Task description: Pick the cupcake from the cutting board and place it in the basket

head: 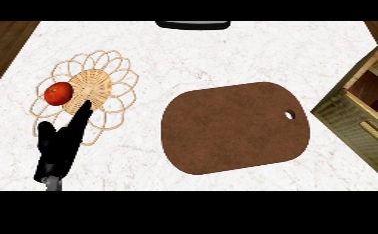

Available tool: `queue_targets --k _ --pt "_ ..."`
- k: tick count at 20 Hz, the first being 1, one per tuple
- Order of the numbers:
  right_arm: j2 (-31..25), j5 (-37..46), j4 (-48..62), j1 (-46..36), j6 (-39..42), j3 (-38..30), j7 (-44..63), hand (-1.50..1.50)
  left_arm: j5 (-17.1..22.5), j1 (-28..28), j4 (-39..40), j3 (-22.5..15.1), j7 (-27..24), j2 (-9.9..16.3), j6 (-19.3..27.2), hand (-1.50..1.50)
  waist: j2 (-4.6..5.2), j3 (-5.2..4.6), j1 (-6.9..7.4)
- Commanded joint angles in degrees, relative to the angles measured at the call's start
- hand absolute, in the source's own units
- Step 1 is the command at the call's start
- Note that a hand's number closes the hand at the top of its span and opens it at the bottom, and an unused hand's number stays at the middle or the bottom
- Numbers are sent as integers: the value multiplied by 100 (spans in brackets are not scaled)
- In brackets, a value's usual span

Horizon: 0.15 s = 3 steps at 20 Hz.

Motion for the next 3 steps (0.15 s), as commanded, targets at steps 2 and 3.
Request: queue_targets --k 2,3 --pt "-306 253 881 -251 107 -72 -183 -150 -72 385 368 -285 245 -204 -46 0 132 -52 91" --pt "-419 178 1084 -200 373 -138 -180 -150 119 326 361 -124 365 -98 -172 0 110 -52 17"
